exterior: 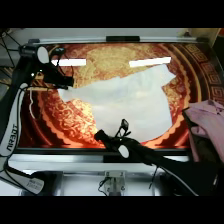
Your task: Fold the shirts.
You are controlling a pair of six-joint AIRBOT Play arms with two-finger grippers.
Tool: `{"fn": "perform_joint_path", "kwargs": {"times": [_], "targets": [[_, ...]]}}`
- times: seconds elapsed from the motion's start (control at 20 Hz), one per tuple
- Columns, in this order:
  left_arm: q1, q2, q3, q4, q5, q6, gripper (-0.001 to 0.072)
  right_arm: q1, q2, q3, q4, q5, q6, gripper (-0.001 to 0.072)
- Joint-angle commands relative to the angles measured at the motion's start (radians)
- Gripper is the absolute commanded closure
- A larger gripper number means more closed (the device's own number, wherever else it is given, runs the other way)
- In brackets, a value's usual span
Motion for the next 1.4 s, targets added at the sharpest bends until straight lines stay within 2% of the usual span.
{"fn": "perform_joint_path", "kwargs": {"times": [0.0,0.25,0.4,0.6,0.8,0.9,1.0,1.1,1.25,1.35], "targets": [[0.0,0.0,0.0,0.0,0.0,0.0,0.0681,0.001,0.012,0.001,0.001,0.024,0.005,0.0031],[0.0,0.0,0.0,0.0,0.0,0.0,0.0681,0.001,0.007,0.001,-0.027,0.029,0.011,0.0034],[0.0,0.0,0.0,0.0,0.0,0.0,0.0681,0.001,0.035,0.001,-0.042,0.09,0.012,0.0033],[0.0,0.0,0.0,0.0,0.0,0.0,0.0681,0.001,0.018,0.001,-0.08,0.106,0.063,0.0034],[0.0,0.0,0.0,-0.002,0.0,0.001,0.0681,0.001,0.04,0.001,-0.11,0.13,0.062,0.0035],[0.0,0.0,0.0,-0.002,-0.001,0.014,0.0681,0.001,0.06,0.001,-0.179,0.151,0.13,0.0035],[0.0,0.0,0.0,-0.002,-0.002,0.014,0.0681,0.002,0.097,0.001,-0.298,0.192,0.294,0.0035],[0.0,0.0,0.0,-0.002,0.0,0.015,0.0681,0.002,0.15,0.001,-0.528,0.303,0.492,0.0036],[0.0,0.0,0.0,-0.002,0.002,0.014,0.0681,0.002,0.19,0.001,-0.587,0.443,0.491,0.0037],[0.0,0.0,0.0,-0.003,0.011,0.014,0.0681,0.009,0.19,0.001,-0.586,0.372,0.491,0.0037]]}}
